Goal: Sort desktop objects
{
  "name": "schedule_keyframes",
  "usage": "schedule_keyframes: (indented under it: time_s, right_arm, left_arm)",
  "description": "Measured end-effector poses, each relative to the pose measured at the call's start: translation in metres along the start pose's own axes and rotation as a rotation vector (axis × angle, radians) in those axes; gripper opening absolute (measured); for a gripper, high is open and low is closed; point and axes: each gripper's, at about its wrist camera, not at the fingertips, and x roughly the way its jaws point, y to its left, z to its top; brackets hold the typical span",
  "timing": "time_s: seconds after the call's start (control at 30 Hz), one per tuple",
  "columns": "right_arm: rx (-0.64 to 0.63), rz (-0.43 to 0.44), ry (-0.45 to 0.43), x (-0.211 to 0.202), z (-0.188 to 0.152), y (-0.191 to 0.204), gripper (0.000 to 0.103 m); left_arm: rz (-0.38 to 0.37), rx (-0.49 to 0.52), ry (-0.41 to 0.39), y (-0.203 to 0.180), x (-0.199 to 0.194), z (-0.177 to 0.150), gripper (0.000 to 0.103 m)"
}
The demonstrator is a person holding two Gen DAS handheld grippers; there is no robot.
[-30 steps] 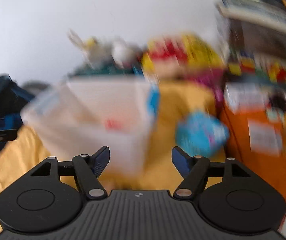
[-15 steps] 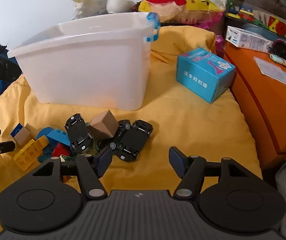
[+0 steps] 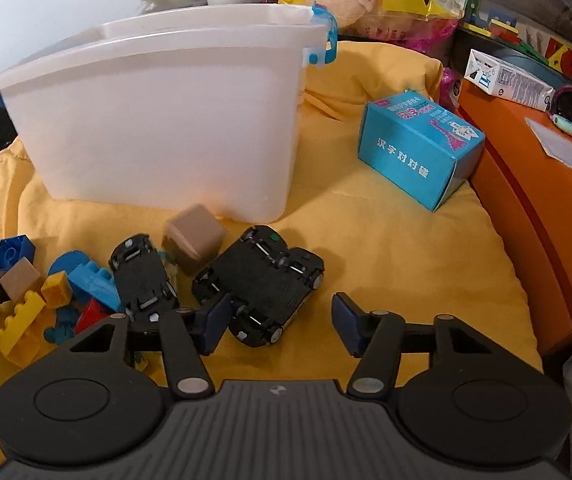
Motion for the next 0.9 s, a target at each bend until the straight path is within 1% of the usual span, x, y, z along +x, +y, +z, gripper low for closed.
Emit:
schedule_keyframes:
  time_s: [0.1,0.17,0.2,0.23,0.27,0.3,0.33,0.37,0.43,0.47,0.6,0.7,0.8,0.9]
  right_arm:
    - [0.0,0.001,0.018,0.005,0.003,0.002,0.055]
    - [0.038,0.004,0.054,0.011,0.003,-0.002,0.055]
    - [0.052,0.009,0.056,0.012,0.002,-0.004,0.055]
    - [0.055,0.02,0.054,0.012,0.002,-0.004,0.05]
    - [0.053,0.031,0.044,0.01,0.001,-0.005,0.037]
    - [0.051,0.04,0.039,0.009,0.001,-0.006,0.028]
    - [0.05,0.048,0.034,0.007,0.001,-0.008,0.025]
    - [0.052,0.054,0.03,0.006,0.001,-0.009,0.023]
    - [0.056,0.064,0.029,0.004,-0.002,-0.013,0.021]
    - [0.052,0.06,0.026,0.003,-0.002,-0.014,0.021]
    - [0.038,0.061,0.005,-0.007,-0.007,-0.019,0.018]
    - [0.02,0.067,-0.035,-0.023,-0.011,-0.02,0.017]
    - [-0.003,0.087,-0.064,-0.04,-0.016,-0.02,0.017]
    - [-0.028,0.086,-0.031,-0.041,-0.024,-0.018,0.017]
  left_arm:
    - [-0.013,0.02,0.004,-0.004,0.005,0.004,0.066]
    - [-0.013,0.024,0.01,-0.005,0.009,0.005,0.066]
    - [-0.014,0.018,0.012,-0.004,0.011,0.006,0.066]
    - [-0.021,0.01,0.013,-0.003,0.013,0.006,0.064]
    - [-0.032,0.007,0.013,-0.001,0.014,0.006,0.063]
    - [-0.046,0.012,0.011,0.0,0.014,0.006,0.057]
    - [-0.063,0.024,0.009,-0.001,0.014,0.006,0.047]
    - [-0.081,0.043,0.006,-0.002,0.013,0.006,0.044]
    - [-0.088,0.077,-0.004,-0.006,0.01,0.005,0.044]
    - [-0.096,0.077,-0.005,-0.006,0.009,0.005,0.044]
    - [-0.111,0.059,-0.023,-0.002,-0.003,0.004,0.044]
    - [-0.12,0.019,-0.053,0.005,-0.018,0.006,0.044]
    - [-0.125,0.006,-0.074,0.009,-0.031,0.007,0.044]
    - [-0.119,0.007,-0.059,0.01,-0.035,0.001,0.044]
